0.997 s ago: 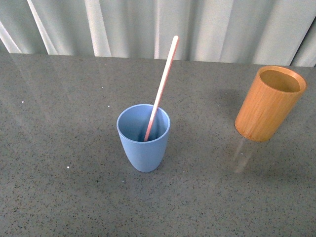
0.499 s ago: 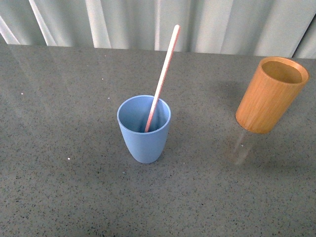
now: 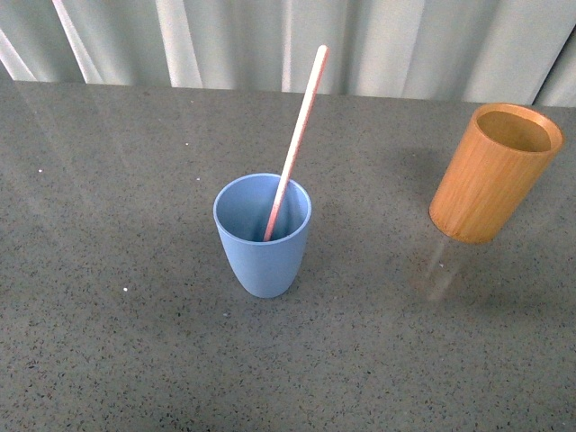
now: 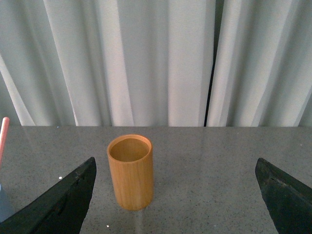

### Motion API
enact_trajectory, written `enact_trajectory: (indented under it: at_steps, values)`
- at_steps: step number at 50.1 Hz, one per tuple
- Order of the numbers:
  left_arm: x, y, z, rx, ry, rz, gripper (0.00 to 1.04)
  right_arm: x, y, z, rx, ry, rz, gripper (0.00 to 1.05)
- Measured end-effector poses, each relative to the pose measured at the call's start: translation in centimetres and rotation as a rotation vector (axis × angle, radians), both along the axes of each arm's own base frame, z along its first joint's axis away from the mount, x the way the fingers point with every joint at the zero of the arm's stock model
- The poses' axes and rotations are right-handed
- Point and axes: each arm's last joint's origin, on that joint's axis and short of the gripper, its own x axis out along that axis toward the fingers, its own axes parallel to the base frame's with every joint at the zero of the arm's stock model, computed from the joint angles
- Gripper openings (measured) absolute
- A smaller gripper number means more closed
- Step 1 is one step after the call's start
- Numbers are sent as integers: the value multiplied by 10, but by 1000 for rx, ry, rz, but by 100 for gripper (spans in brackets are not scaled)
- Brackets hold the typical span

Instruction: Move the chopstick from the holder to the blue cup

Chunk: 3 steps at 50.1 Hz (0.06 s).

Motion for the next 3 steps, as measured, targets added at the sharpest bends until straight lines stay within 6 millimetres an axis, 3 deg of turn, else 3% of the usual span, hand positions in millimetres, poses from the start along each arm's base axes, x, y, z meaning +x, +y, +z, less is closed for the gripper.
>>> enact_trajectory:
  at_steps: [3]
  values:
    - [0,0,0,0,0,0,98,0,0,0,0,0,0,95]
